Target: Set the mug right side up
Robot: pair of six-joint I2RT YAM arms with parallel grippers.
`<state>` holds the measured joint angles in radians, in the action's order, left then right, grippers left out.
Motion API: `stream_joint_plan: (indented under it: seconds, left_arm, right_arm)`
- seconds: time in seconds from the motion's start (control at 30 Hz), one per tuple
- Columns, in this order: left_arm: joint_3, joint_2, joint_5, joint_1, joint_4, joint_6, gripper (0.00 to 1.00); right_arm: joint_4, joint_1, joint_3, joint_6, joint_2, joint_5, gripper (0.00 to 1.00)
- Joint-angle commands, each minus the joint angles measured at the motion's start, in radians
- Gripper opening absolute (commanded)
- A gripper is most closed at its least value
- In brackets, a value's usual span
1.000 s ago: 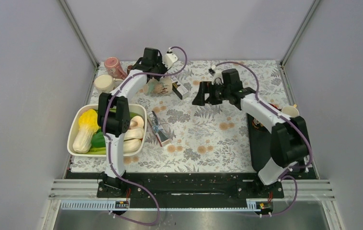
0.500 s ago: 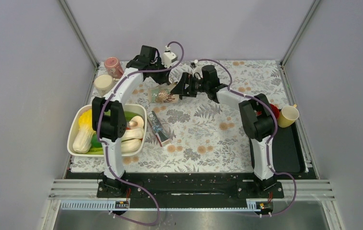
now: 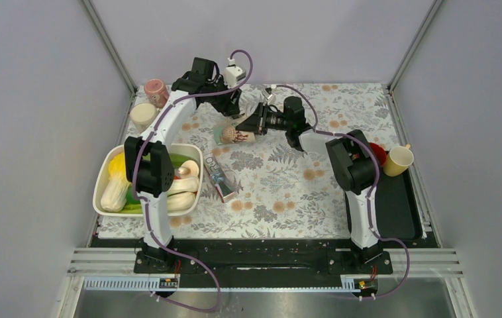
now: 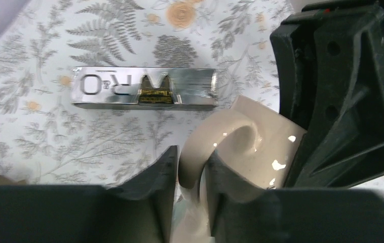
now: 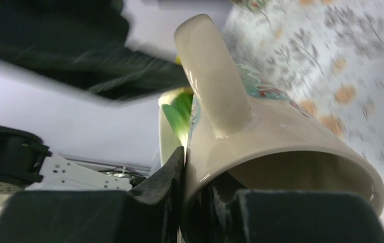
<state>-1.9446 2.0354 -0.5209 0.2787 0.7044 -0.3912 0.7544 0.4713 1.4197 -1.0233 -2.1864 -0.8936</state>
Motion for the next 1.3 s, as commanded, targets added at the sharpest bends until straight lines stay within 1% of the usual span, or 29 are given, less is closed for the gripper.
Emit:
stream_joint_plan:
  seconds: [0.0, 0.03, 0.1, 0.13, 0.23, 0.3, 0.4, 0.5, 0.6, 0.7, 0.83, 0.9, 0.97, 1.13, 1.27]
  left_arm:
    - [-0.051, -0.1, 0.002, 0.005, -0.019, -0.009, 0.94]
    - [-0.047, -0.109, 0.033, 0.0, -0.007, -0.016, 0.98]
    - [-0.047, -0.131, 0.085, -0.007, 0.03, -0.029, 0.99]
    - [-0.049, -0.143, 0.115, -0.01, 0.052, -0.03, 0.99]
    - [-0.014, -0.185, 0.171, -0.014, 0.096, -0.056, 0.99]
    - [0.032, -0.216, 0.195, -0.013, 0.097, -0.057, 0.99]
    - [0.095, -0.248, 0.219, -0.013, 0.096, -0.07, 0.99]
    - [0.137, -0.268, 0.252, -0.013, 0.097, -0.082, 0.99]
    - [0.195, -0.308, 0.282, -0.013, 0.064, -0.087, 0.99]
    - [0.262, -0.355, 0.308, -0.013, 0.017, -0.084, 0.99]
    - [0.312, -0.397, 0.312, -0.014, -0.002, -0.066, 0.99]
    - [0.334, -0.419, 0.314, -0.014, -0.013, -0.064, 0.99]
    - [0.35, -0.439, 0.315, -0.014, -0.023, -0.056, 0.99]
    - [0.38, -0.479, 0.3, -0.013, -0.023, -0.049, 0.99]
    - [0.396, -0.499, 0.313, -0.013, -0.023, -0.062, 0.99]
  right_arm:
    - [-0.345, 0.019, -0.097, 0.36, 0.282, 0.086, 0.0]
    - [-0.506, 0.02, -0.105, 0.478, 0.357, 0.172, 0.0]
    - [-0.76, 0.018, -0.12, 0.663, 0.46, 0.297, 0.0]
    - [-0.919, 0.018, -0.121, 0.736, 0.505, 0.355, 0.0]
    - [-1.228, 0.018, -0.104, 0.906, 0.615, 0.54, 0.0]
    - [-1.396, 0.018, -0.102, 0.994, 0.67, 0.651, 0.0]
    - [-1.605, 0.016, -0.124, 1.111, 0.743, 0.777, 0.0]
    - [-1.736, 0.003, -0.152, 1.103, 0.817, 0.919, 0.0]
    - [-1.803, -0.072, -0.17, 1.036, 0.916, 1.021, 0.0]
    - [-1.857, -0.163, -0.171, 0.973, 1.015, 1.076, 0.0]
    - [-1.918, -0.245, -0.124, 0.931, 1.125, 1.129, 0.0]
    - [-1.934, -0.274, -0.106, 0.909, 1.168, 1.195, 0.0]
    - [-1.939, -0.343, -0.095, 0.894, 1.19, 1.229, 0.0]
    - [-1.916, -0.641, -0.12, 0.918, 1.17, 1.143, 0.0]
    - [-1.841, -0.776, -0.128, 0.898, 1.112, 1.055, 0.0]
